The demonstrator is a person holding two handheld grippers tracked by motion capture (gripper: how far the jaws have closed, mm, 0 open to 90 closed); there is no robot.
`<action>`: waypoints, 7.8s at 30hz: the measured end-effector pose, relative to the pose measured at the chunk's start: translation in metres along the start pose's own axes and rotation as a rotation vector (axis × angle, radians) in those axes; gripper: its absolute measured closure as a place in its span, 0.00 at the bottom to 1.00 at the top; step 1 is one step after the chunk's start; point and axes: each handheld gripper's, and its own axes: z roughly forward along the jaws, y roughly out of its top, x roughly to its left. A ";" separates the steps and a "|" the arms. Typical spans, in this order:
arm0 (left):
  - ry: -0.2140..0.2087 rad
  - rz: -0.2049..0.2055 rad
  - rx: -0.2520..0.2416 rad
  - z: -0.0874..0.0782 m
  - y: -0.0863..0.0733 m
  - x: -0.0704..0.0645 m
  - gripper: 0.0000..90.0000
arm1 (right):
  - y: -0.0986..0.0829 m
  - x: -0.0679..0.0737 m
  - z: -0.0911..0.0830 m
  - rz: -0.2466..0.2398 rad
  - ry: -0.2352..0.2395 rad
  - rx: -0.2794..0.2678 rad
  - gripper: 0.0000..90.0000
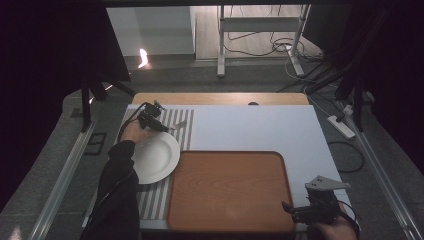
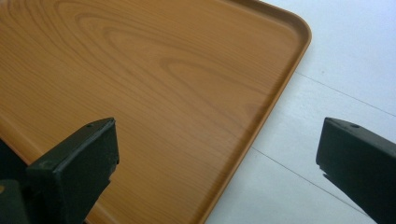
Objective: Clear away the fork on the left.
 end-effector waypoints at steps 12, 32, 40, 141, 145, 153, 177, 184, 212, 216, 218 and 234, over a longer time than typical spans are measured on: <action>-0.033 0.097 -0.004 -0.003 -0.004 0.000 0.95 | 0.000 0.000 0.001 -0.005 0.005 0.002 0.00; -0.084 0.172 -0.055 -0.008 0.032 -0.035 0.95 | 0.000 0.001 0.000 -0.010 0.003 -0.001 0.00; -0.108 0.217 -0.035 -0.006 0.048 -0.063 0.95 | 0.000 0.001 0.000 -0.010 0.003 -0.002 0.00; -0.211 0.272 0.006 -0.030 -0.069 -0.268 0.99 | 0.001 0.004 0.001 -0.045 0.009 0.004 0.00; -0.214 0.242 0.006 -0.031 -0.070 -0.262 0.99 | 0.001 0.004 0.001 -0.045 0.008 0.003 0.00; -0.199 0.194 0.004 -0.032 -0.073 -0.247 0.99 | 0.001 0.004 0.001 -0.045 0.008 0.003 0.00; -0.151 0.071 0.009 -0.036 -0.083 -0.207 0.99 | 0.001 0.004 0.001 -0.045 0.010 0.004 0.00; -0.154 0.055 0.009 -0.036 -0.085 -0.203 0.99 | 0.001 0.004 0.001 -0.041 0.007 0.002 0.00; -0.147 0.124 -0.149 -0.054 -0.087 -0.211 0.44 | 0.001 0.004 0.001 -0.042 0.005 0.004 0.00; -0.114 0.123 -0.188 -0.055 -0.089 -0.212 0.26 | 0.001 0.004 0.001 -0.042 0.005 0.004 0.00; -0.103 0.118 -0.187 -0.056 -0.089 -0.212 0.16 | 0.001 0.004 0.001 -0.042 0.004 0.004 0.00; -0.136 0.080 -0.263 -0.067 -0.101 -0.200 0.00 | 0.001 0.003 0.001 -0.028 0.010 0.000 0.00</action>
